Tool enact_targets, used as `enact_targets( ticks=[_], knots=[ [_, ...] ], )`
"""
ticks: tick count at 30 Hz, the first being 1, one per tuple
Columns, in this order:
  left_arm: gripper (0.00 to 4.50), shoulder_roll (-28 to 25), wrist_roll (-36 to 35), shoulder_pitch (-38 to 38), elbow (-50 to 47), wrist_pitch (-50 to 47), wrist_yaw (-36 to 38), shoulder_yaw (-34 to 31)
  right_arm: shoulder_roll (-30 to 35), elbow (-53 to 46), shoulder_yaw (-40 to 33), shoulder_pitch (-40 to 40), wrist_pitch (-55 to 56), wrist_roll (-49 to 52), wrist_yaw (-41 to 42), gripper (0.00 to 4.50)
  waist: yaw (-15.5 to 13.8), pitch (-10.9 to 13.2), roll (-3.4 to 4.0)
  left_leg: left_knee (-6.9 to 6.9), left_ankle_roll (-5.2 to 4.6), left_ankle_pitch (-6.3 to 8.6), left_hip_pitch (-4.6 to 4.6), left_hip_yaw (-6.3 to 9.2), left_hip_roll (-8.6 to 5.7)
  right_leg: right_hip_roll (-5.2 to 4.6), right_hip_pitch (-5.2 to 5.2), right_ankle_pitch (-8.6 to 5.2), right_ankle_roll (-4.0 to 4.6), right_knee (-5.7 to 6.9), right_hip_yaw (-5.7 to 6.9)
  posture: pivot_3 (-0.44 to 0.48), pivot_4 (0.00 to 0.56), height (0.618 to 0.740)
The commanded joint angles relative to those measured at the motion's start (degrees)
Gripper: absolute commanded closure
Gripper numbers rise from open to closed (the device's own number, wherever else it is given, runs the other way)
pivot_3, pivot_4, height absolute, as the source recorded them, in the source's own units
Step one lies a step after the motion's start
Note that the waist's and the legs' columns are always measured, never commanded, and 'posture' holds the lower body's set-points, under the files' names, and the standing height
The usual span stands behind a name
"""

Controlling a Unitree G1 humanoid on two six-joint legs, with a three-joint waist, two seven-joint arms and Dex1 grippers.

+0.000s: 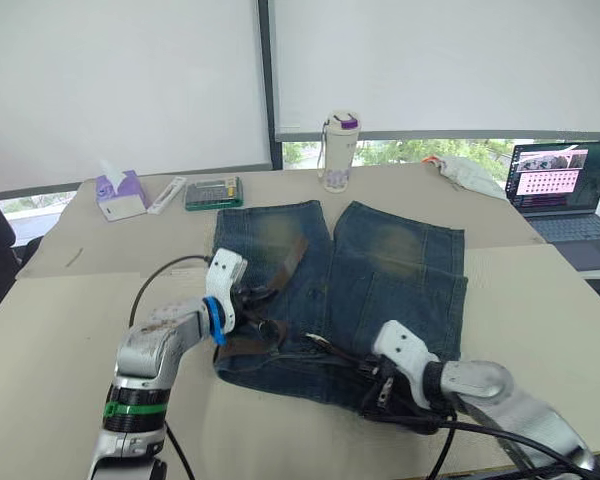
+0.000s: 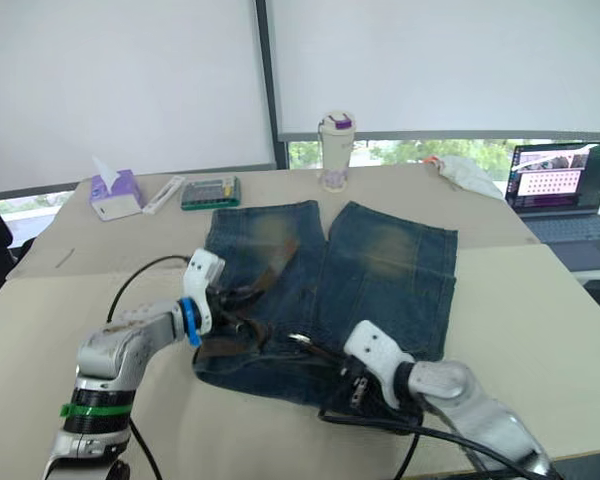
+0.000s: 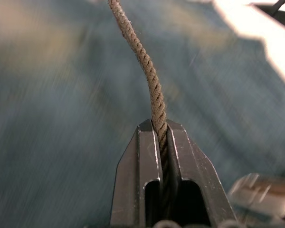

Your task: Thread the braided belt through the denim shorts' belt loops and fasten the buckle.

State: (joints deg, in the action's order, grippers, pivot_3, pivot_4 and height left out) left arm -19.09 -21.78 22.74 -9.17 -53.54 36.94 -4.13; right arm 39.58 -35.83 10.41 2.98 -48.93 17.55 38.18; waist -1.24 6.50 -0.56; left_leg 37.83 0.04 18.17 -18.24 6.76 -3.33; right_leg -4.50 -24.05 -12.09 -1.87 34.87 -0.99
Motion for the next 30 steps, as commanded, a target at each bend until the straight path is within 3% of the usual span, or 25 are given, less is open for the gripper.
enact_targets(
  ticks=[1, 2, 10, 14, 18, 24, 30],
  knots=[
    [4.5, -0.9, -1.6, -0.2, -3.8, 1.8, 0.6, 1.1, -0.9, -4.6, -2.5, 0.4, -0.9, 4.1, 0.8, 3.13, 0.2, 0.0, 0.02, -0.01, 0.0, 0.0, 0.01, 0.0, 0.02, 0.02, 0.0, 0.0, 0.0, 0.0, 0.0, 0.0, 0.15, 0.74],
    [4.5, -1.1, -1.7, -0.6, -4.0, 2.2, 0.7, 1.5, -1.6, -4.1, -2.1, 1.2, -0.9, 3.4, -0.5, 2.82, 0.4, 0.0, 0.02, -0.02, 0.0, 0.01, 0.02, 0.0, 0.05, 0.04, 0.01, 0.0, 0.0, 0.01, 0.0, 0.0, 0.15, 0.74],
    [4.5, -1.9, -2.6, -1.4, -4.5, 3.4, 0.8, 2.6, -5.7, -1.0, 1.6, 8.0, -2.7, 3.2, -3.1, 2.82, 0.6, 0.0, 0.05, -0.08, 0.1, -0.04, 0.01, -0.03, 0.06, 0.05, -0.07, 0.0, 0.01, 0.03, -0.03, 0.0, 0.15, 0.74],
    [4.5, -3.3, -2.7, -1.7, -4.6, 4.7, 1.7, 3.6, -4.6, 1.7, 6.2, 10.3, -1.5, 0.4, -2.5, 2.82, 0.5, 0.0, 0.05, -0.07, 0.1, -0.04, 0.02, -0.03, 0.03, 0.02, -0.06, 0.0, 0.01, 0.01, -0.03, 0.0, 0.15, 0.74],
    [4.5, -5.3, -2.1, -2.0, -4.8, 6.9, 3.0, 4.7, -6.0, 1.1, 4.9, 11.1, -2.7, 3.0, -2.0, 2.82, 0.7, 0.0, 0.06, -0.08, 0.1, -0.04, 0.01, -0.05, 0.07, 0.04, -0.1, 0.0, 0.02, 0.02, -0.05, 0.0, 0.15, 0.74],
    [4.5, -6.9, -2.1, -2.6, -4.6, 8.6, 3.9, 5.7, -4.9, 2.1, 8.8, 12.8, -2.4, 1.5, -0.7, 2.82, 0.7, 0.0, 0.06, -0.08, 0.07, -0.03, 0.01, -0.04, 0.06, 0.04, -0.09, 0.0, 0.02, 0.01, -0.03, 0.0, 0.15, 0.74],
    [4.5, -7.2, -2.2, -2.6, -4.7, 9.2, 3.9, 6.1, -3.7, 5.4, 14.5, 15.7, -1.8, -3.5, -0.9, 2.82, 0.7, 0.0, 0.07, -0.08, 0.07, -0.03, 0.02, -0.05, 0.07, 0.04, -0.09, 0.0, 0.02, 0.02, -0.03, 0.0, 0.15, 0.74]
  ],
)
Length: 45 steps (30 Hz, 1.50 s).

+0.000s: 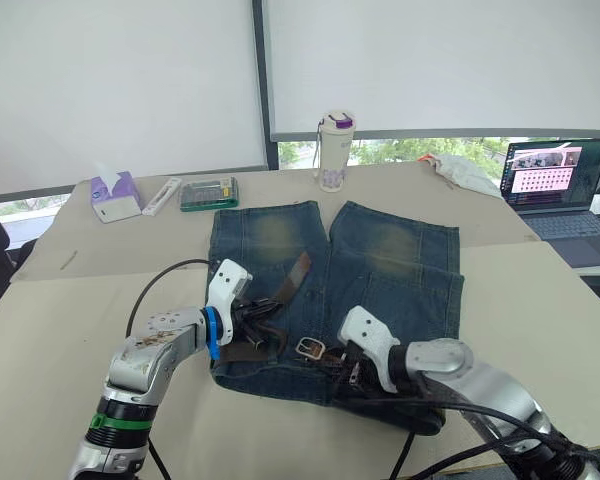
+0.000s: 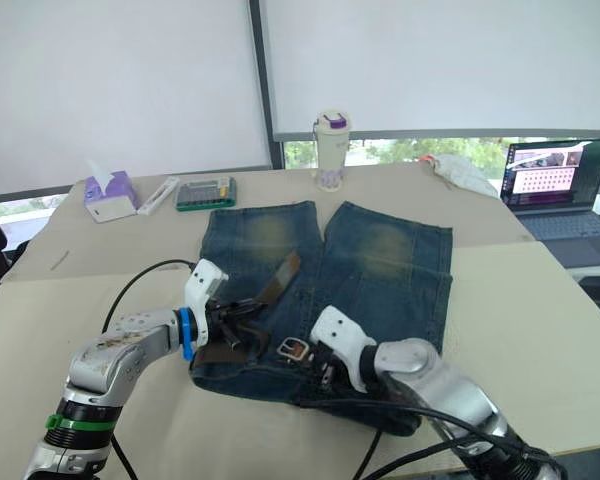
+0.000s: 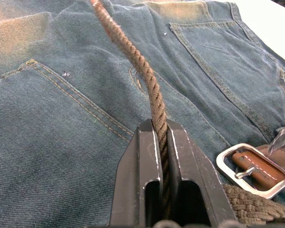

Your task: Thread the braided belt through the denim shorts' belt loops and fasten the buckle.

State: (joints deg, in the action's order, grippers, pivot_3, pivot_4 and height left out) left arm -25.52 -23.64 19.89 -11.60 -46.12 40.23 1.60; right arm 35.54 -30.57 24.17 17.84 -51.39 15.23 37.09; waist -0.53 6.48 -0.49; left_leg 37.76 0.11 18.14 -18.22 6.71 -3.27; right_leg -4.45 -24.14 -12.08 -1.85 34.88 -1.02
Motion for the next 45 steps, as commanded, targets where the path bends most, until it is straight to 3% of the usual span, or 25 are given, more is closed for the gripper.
enact_targets(
  ticks=[1, 5, 7, 11, 20, 25, 35, 45],
  knots=[
    [4.5, -0.9, -0.2, 0.2, -2.3, 1.9, 0.7, 0.5, 0.2, 0.2, 0.8, 1.0, 0.4, -1.4, 0.1, 2.82, 0.0, 0.0, 0.0, 0.0, 0.0, 0.0, 0.0, 0.0, 0.0, 0.0, 0.0, 0.0, 0.0, 0.0, 0.0, 0.0, 0.15, 0.74],
    [4.5, -1.9, 0.3, -0.4, -2.9, 3.1, 1.3, 1.4, 1.7, 0.5, 2.1, 1.3, -0.6, -4.1, -0.6, 2.82, 0.0, 0.0, 0.01, 0.0, 0.0, 0.0, 0.01, 0.0, 0.01, 0.0, 0.01, 0.0, 0.0, 0.0, -0.01, 0.0, 0.15, 0.74],
    [4.5, -2.6, 0.5, -0.9, -3.3, 4.5, 2.0, 1.9, 1.0, 0.0, 0.3, 0.7, -1.6, -3.5, -1.5, 3.22, 0.0, 0.0, 0.01, 0.0, 0.0, 0.0, 0.01, 0.01, 0.01, 0.0, 0.02, 0.0, 0.0, 0.0, 0.0, 0.0, 0.15, 0.74],
    [4.5, -2.7, -1.3, -2.4, -5.1, 9.4, 5.7, 1.2, 0.6, -2.1, -4.7, -1.1, -4.2, -2.5, -3.5, 4.48, -0.2, 0.0, 0.01, 0.0, -0.01, 0.01, 0.01, 0.02, 0.01, -0.02, 0.03, 0.0, 0.0, -0.01, -0.01, 0.0, 0.15, 0.74],
    [4.5, -7.2, 0.4, -3.8, -7.9, 18.1, 11.7, 2.1, -7.2, -6.3, -20.8, -7.4, -10.2, 5.5, -8.1, 4.48, -0.2, 0.0, 0.09, 0.0, -0.14, 0.08, -0.06, 0.04, 0.0, -0.03, 0.0, 0.0, 0.0, -0.01, 0.0, 0.0, 0.15, 0.74],
    [4.5, -11.1, 6.7, -5.7, -7.8, 28.4, 14.5, 4.7, -16.1, -6.1, -30.5, -7.3, -14.3, 11.0, -13.1, 4.48, -0.1, 0.1, 0.22, -0.03, -0.26, 0.15, -0.03, 0.01, 0.07, 0.02, -0.01, 0.01, 0.02, -0.02, -0.03, 0.0, 0.15, 0.74],
    [4.5, -14.2, 15.8, -7.9, -1.7, 42.5, 15.3, 6.5, -19.7, -6.1, -35.6, -7.0, -17.3, 16.1, -16.3, 4.48, 0.0, 0.2, 0.47, -0.05, -0.34, 0.2, -0.02, -0.04, 0.04, 0.02, -0.01, 0.01, 0.02, -0.02, -0.04, 0.0, 0.15, 0.74],
    [4.5, -13.4, 19.3, -6.8, 0.1, 42.4, 12.0, 6.7, -19.0, -7.3, -36.9, -9.3, -17.0, 18.7, -18.7, 4.48, 0.0, 0.2, 0.51, -0.04, -0.36, 0.2, -0.02, -0.04, 0.04, 0.01, 0.0, 0.0, 0.01, -0.01, -0.03, 0.0, 0.15, 0.74]
  ],
)
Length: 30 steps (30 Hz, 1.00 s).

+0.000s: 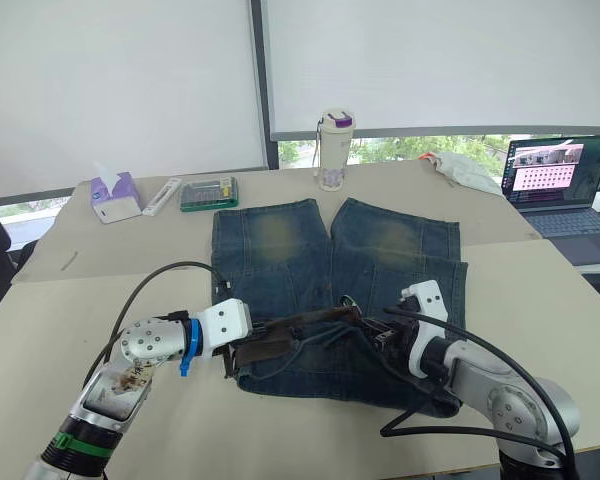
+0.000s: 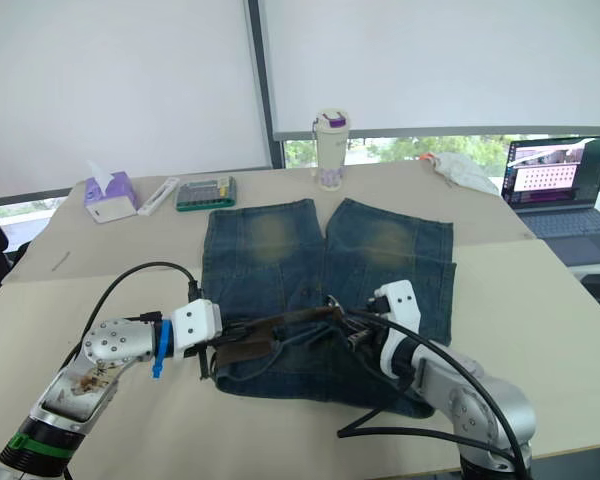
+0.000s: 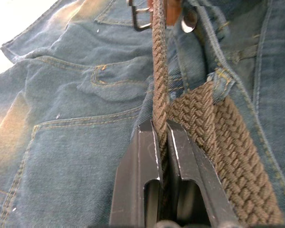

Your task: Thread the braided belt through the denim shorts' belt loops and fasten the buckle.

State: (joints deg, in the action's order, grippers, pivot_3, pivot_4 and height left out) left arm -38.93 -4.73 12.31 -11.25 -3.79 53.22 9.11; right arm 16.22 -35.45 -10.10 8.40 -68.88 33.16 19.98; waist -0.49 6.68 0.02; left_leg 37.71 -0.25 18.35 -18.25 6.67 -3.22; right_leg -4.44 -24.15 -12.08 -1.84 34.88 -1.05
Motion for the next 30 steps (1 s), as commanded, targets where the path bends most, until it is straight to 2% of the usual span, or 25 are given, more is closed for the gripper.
enact_targets(
  ticks=[1, 19, 30],
  knots=[
    [4.5, 0.5, -0.1, 1.0, -0.3, -0.6, -1.5, -1.1, 0.3, -2.5, -2.6, 0.1, 0.5, 1.1, -1.7, 4.48, 0.0, 0.0, 0.0, 0.0, 0.0, 0.0, 0.0, 0.0, 0.0, 0.0, 0.0, 0.0, 0.0, 0.0, 0.0, 0.0, 0.15, 0.74],
    [4.5, 0.2, 0.7, 1.4, -0.7, -3.9, -2.6, -1.4, 1.6, -2.2, -3.0, -0.8, 2.4, 3.9, -3.1, 4.48, 0.1, 0.0, 0.0, 0.0, 0.0, 0.0, 0.01, 0.0, 0.0, 0.01, 0.01, 0.0, -0.01, 0.01, 0.02, 0.0, 0.15, 0.74],
    [4.5, 2.1, 2.5, 2.3, -1.7, -4.2, -3.4, 2.5, 1.3, -2.9, -1.1, 0.3, 2.3, 4.9, -4.1, 4.48, 0.0, 0.0, 0.0, 0.0, 0.0, 0.0, 0.01, 0.01, -0.01, 0.0, 0.02, 0.0, -0.01, 0.0, 0.02, 0.0, 0.15, 0.74]
  ],
)
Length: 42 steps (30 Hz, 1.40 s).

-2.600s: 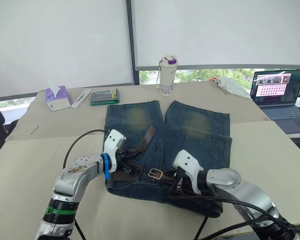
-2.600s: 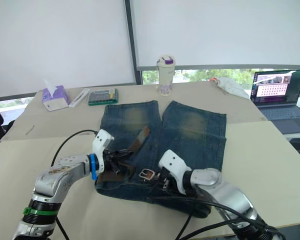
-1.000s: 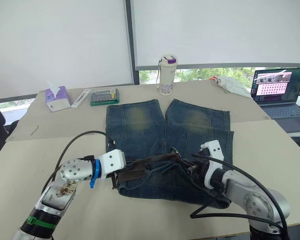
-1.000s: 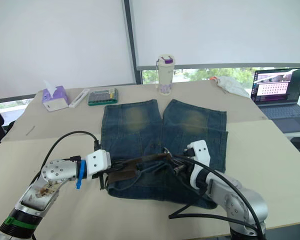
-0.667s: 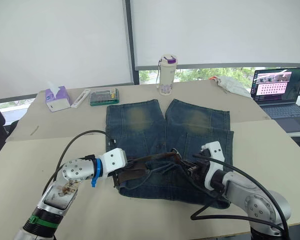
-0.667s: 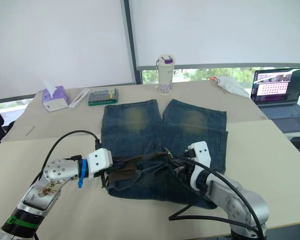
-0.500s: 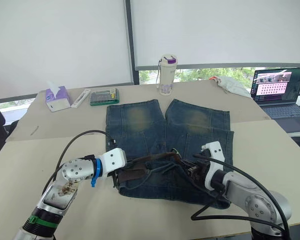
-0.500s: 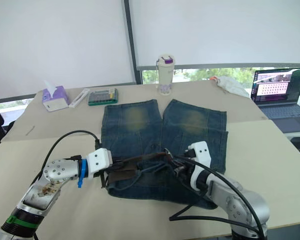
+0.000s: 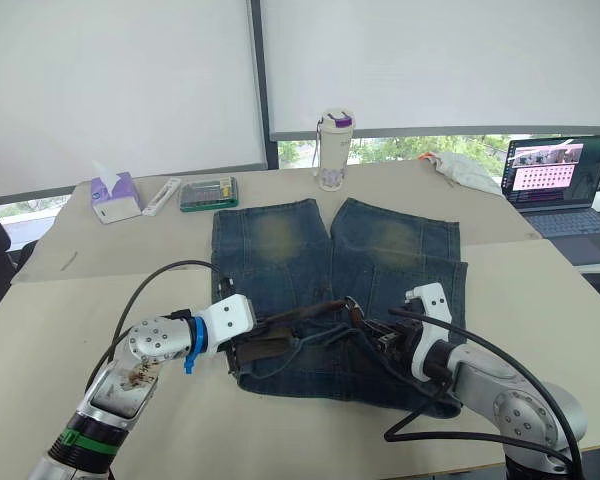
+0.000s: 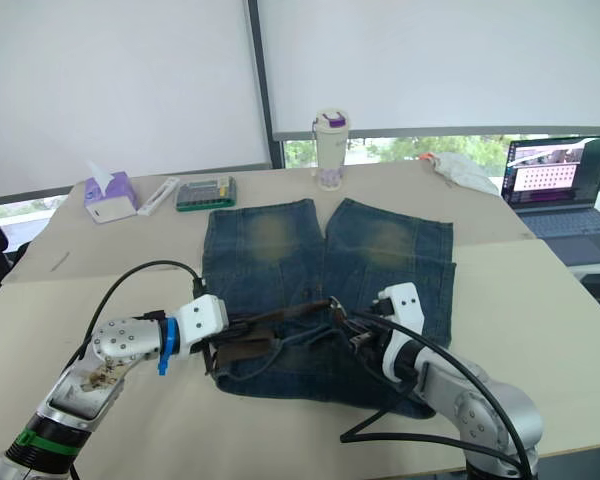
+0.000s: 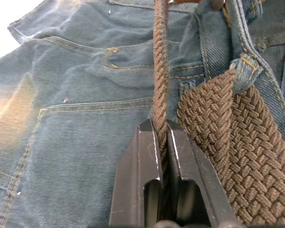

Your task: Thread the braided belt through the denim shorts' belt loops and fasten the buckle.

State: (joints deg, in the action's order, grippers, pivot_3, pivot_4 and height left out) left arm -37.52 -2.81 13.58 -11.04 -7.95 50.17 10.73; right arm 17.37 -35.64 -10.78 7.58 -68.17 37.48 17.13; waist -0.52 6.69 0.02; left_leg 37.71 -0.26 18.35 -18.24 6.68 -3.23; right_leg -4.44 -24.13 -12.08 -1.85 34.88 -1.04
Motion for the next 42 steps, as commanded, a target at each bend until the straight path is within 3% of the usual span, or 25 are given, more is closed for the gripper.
enact_targets(
  ticks=[1, 11, 23, 27, 32, 34, 39, 42],
  knots=[
    [4.5, 1.1, 0.5, 1.0, -2.2, 0.0, -0.3, 1.2, 0.0, -2.7, 0.1, 1.4, 1.6, 0.5, -1.4, 4.48, 0.0, 0.0, 0.0, 0.0, 0.0, 0.0, 0.0, -0.01, 0.0, 0.0, 0.0, 0.0, 0.0, 0.0, 0.0, 0.0, 0.15, 0.74],
    [4.5, 3.8, 1.5, 2.4, -1.3, -0.4, -1.3, 2.3, 2.6, -3.1, 6.8, 2.2, 2.1, -1.2, -1.1, 4.48, 0.2, 0.0, 0.0, 0.0, 0.0, 0.0, 0.0, -0.01, 0.0, 0.01, 0.0, 0.0, 0.0, 0.0, 0.0, 0.0, 0.15, 0.74],
    [4.5, 9.6, 2.3, 6.8, 4.1, 2.8, 0.6, 7.4, 12.9, 0.7, 21.9, 7.2, 9.5, -10.7, 4.6, 4.48, 0.4, 0.0, -0.04, 0.02, 0.0, 0.0, 0.02, -0.22, -0.02, 0.04, 0.04, 0.0, 0.0, -0.02, 0.04, 0.0, 0.15, 0.74],
    [4.5, 11.0, 3.7, 8.7, 7.0, 2.6, -0.5, 7.9, 17.1, -2.1, 24.8, 6.6, 10.9, -11.8, 8.8, 4.48, 0.4, 0.0, -0.06, 0.04, 0.0, 0.0, 0.01, -0.28, -0.03, 0.02, 0.05, 0.0, 0.0, -0.02, 0.05, 0.0, 0.15, 0.74],
    [4.5, 9.5, 3.1, 7.3, 6.1, -0.2, -2.0, 4.6, 19.3, -4.4, 19.2, 1.9, 10.9, -12.4, 7.5, 2.76, 0.3, 0.0, -0.09, 0.04, -0.03, 0.02, -0.02, -0.24, 0.03, 0.02, 0.02, 0.0, -0.01, -0.03, 0.05, 0.0, 0.15, 0.74],
    [4.5, 9.2, 2.7, 6.7, 5.4, -1.6, -2.6, 3.6, 20.0, -4.7, 18.5, 0.7, 11.1, -12.7, 7.8, 2.76, 0.3, 0.0, -0.09, 0.04, -0.03, 0.02, -0.01, -0.2, 0.04, 0.0, 0.03, 0.0, -0.01, -0.02, -0.01, 0.0, 0.15, 0.74],
    [4.5, 8.7, 2.8, 5.0, 3.0, -2.8, -2.8, 3.7, 18.9, -4.1, 18.6, 0.7, 12.1, -13.1, 7.5, 4.43, 0.2, 0.0, -0.1, 0.04, -0.03, 0.02, 0.02, -0.2, 0.02, 0.01, 0.06, -0.02, -0.03, -0.02, 0.01, 0.0, 0.15, 0.74],
    [4.5, 10.3, 3.0, 5.2, 2.1, -3.9, -3.3, 5.2, 17.9, -3.9, 20.6, 2.1, 13.3, -14.0, 7.8, 4.47, 0.1, 0.0, -0.1, 0.06, -0.03, 0.02, 0.01, -0.2, 0.02, 0.0, 0.06, -0.02, -0.03, -0.03, -0.01, 0.0, 0.15, 0.74]
  ],
)
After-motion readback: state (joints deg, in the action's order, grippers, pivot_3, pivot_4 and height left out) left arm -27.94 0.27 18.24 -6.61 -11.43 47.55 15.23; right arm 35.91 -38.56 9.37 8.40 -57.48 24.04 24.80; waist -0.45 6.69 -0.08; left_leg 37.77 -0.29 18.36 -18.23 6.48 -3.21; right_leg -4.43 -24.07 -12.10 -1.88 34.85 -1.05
